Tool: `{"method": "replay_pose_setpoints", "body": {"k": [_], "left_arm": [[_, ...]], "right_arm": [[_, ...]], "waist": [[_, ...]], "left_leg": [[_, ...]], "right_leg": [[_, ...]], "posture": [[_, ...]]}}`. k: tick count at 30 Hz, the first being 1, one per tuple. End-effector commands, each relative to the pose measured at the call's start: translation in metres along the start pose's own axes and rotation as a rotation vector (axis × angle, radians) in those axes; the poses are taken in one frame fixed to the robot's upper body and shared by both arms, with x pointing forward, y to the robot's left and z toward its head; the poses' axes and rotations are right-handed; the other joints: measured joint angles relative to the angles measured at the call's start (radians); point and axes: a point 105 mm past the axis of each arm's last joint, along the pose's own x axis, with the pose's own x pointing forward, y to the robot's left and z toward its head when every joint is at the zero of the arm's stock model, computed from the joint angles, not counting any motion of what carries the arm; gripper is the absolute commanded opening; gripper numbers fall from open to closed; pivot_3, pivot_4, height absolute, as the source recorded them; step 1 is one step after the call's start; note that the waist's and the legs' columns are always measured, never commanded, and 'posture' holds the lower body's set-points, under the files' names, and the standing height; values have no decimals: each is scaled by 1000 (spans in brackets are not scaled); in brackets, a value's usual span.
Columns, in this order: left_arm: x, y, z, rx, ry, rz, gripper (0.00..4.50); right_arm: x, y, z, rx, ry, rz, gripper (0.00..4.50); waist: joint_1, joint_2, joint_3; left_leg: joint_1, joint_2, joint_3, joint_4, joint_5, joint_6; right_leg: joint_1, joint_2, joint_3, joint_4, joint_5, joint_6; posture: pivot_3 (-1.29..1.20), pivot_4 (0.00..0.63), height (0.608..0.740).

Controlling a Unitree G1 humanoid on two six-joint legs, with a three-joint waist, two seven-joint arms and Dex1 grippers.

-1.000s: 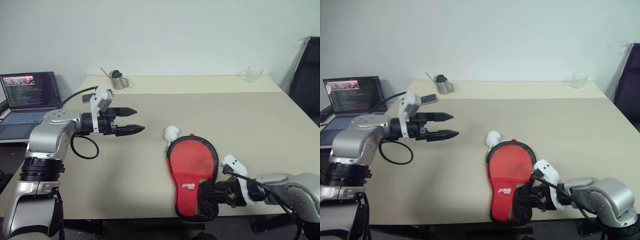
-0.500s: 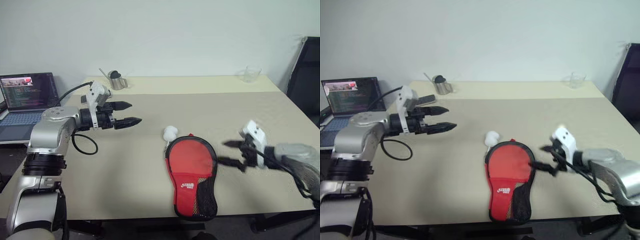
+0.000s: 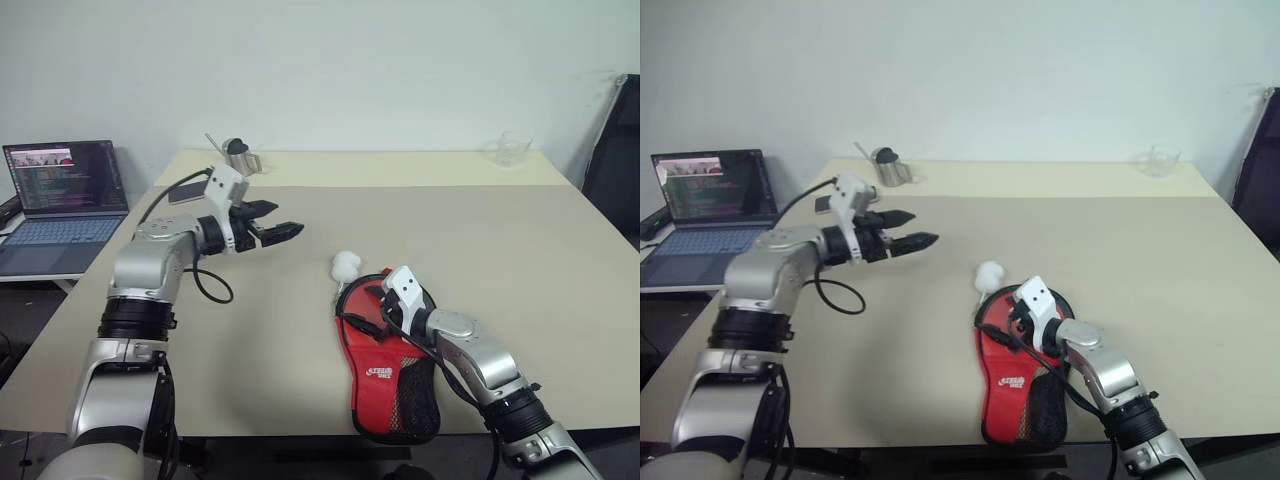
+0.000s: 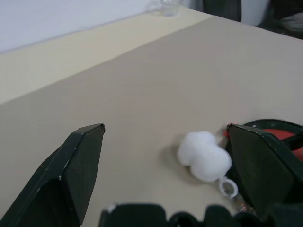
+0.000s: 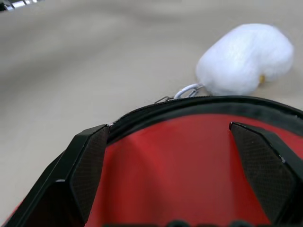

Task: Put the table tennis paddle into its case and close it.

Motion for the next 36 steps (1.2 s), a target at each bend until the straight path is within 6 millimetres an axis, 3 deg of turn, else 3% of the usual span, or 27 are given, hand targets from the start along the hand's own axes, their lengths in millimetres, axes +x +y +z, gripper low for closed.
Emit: {"method": "replay_pose_setpoints", "body": {"k": [1, 6, 12, 21, 29, 36], "left_arm": [[9, -8, 16, 17, -17, 8, 4500], [33, -6, -2, -96, 86, 114, 4500], [53, -21, -27, -156, 172, 73, 4500], [77, -15, -72, -220, 316, 169, 4500], [99, -25, -76, -262, 276, 125, 4500], [112, -38, -97, -243, 383, 118, 4500]], "right_arm": [[0, 5, -16, 5, 31, 38, 4480], [9, 8, -24, 28, 41, 59, 4480], [16, 12, -24, 33, 37, 81, 4480], [19, 19, -25, 37, 40, 98, 4480], [17, 20, -26, 51, 43, 90, 4480], [15, 18, -27, 53, 48, 72, 4480]], "waist": [[-4, 0, 0], [-4, -6, -5], [-9, -8, -8], [-8, -10, -10], [-5, -12, -11], [-2, -12, -12]], "left_leg": [[1, 0, 0, 0, 0, 0], [6, 0, 0, 0, 0, -1], [8, 2, 1, 0, 1, -2], [8, 2, 1, 0, 1, -3], [8, 2, 1, 0, 1, -3], [8, 2, 0, -1, 1, -3]], "right_leg": [[0, 0, 1, 1, 0, 0], [4, 1, 1, 3, 0, 0], [4, 3, 3, 5, 0, -1], [4, 3, 3, 4, 0, -1], [4, 3, 2, 4, 0, 0], [4, 3, 2, 4, 0, 0]], "posture": [[0, 150, 740], [0, 150, 740], [0, 150, 740], [0, 150, 740], [0, 150, 740], [0, 150, 740]]}}
